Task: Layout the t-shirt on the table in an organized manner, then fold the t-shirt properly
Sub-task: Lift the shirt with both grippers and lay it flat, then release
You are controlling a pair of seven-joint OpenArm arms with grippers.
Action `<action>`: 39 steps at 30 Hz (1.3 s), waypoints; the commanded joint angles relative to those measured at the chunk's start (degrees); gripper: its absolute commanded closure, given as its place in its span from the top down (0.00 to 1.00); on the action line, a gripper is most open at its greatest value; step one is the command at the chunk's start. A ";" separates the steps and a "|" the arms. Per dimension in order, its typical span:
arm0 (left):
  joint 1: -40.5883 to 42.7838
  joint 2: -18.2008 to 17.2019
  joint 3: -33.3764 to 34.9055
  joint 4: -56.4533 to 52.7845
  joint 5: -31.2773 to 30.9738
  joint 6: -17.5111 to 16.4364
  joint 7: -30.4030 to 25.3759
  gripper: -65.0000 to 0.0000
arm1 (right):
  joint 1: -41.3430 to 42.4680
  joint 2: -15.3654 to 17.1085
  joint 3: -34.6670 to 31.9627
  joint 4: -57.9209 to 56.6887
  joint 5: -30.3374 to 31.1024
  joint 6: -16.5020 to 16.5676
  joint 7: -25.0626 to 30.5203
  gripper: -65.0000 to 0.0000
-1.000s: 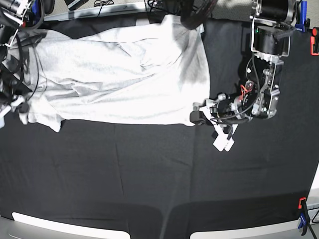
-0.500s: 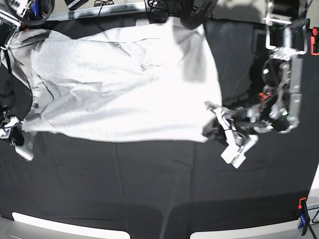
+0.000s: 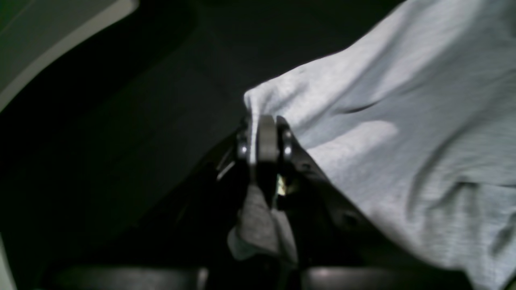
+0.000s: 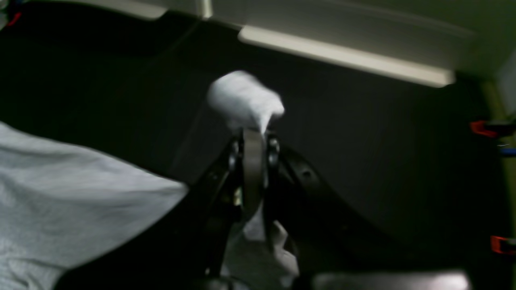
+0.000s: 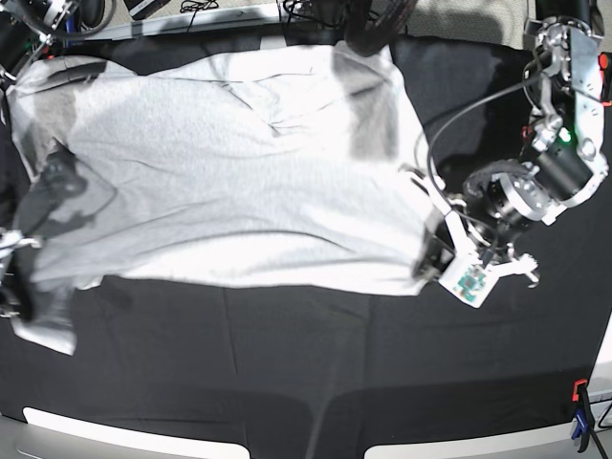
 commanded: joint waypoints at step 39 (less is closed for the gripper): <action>-29.11 -0.15 -0.26 -56.81 4.07 -3.13 -34.51 0.00 | 46.58 -1.70 -29.42 -64.30 -35.10 -4.79 27.69 0.00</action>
